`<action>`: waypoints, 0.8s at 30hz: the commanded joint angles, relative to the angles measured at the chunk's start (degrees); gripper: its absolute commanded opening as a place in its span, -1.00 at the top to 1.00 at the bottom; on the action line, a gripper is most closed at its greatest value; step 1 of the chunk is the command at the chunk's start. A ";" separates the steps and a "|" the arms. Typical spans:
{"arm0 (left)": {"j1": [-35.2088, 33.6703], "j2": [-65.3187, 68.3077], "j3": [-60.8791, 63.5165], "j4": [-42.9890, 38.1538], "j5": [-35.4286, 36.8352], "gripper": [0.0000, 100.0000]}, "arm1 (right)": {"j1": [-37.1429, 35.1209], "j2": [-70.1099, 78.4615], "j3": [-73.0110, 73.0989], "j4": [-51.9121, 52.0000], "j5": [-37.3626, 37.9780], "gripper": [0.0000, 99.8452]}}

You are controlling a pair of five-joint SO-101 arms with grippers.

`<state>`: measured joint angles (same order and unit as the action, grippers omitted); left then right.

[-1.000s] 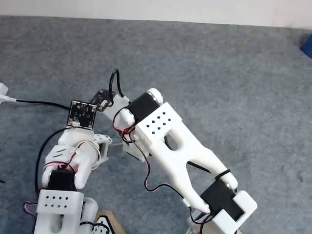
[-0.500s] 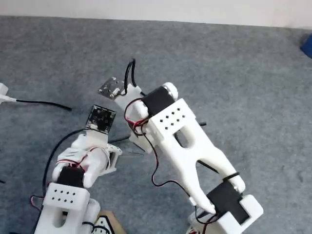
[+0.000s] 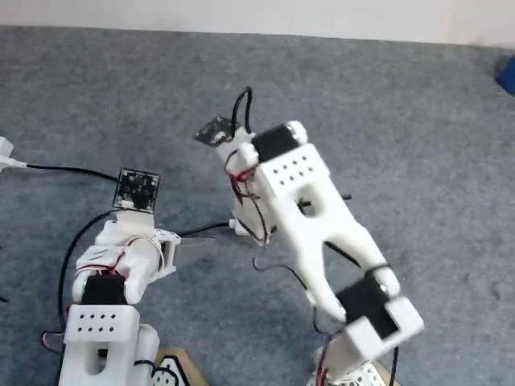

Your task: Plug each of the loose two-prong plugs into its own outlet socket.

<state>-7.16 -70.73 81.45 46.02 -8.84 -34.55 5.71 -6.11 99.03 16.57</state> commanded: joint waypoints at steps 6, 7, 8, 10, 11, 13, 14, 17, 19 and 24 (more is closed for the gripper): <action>-0.75 -0.57 -0.40 -1.14 0.35 -0.01 | 1.01 9.71 -19.21 1.27 -31.74 0.99; -0.75 -0.57 -0.40 -1.14 0.35 -0.01 | 1.01 9.98 -20.70 1.27 -32.79 0.99; -0.84 -0.57 -0.40 -1.14 0.35 -0.01 | 1.01 10.07 -21.93 1.19 -33.93 0.99; -0.92 -0.57 -0.40 -1.23 0.35 -0.01 | 1.01 10.07 -23.16 1.27 -37.01 0.99; -0.92 -0.57 -0.13 -1.67 0.35 -0.01 | 1.10 10.15 -23.16 1.36 -37.80 0.99; -0.92 -0.57 0.84 -3.43 0.35 -0.01 | 1.10 10.24 -23.16 1.45 -37.54 0.99; -0.92 -0.57 1.36 -4.31 0.35 -0.01 | 1.36 10.24 -23.08 1.54 -37.63 0.99; -1.01 -0.57 1.63 -4.92 0.35 -0.01 | 3.03 10.24 -22.99 1.98 -37.54 0.99; -1.01 -0.57 1.63 -4.92 0.35 -0.01 | 4.79 10.24 -21.67 2.07 -35.69 0.99; -0.84 -0.57 1.63 -5.01 0.35 -0.01 | 6.20 10.15 -13.41 2.07 -29.71 0.99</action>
<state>-7.34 -70.73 83.38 41.98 -8.84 -29.54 16.62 -21.93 99.82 -16.13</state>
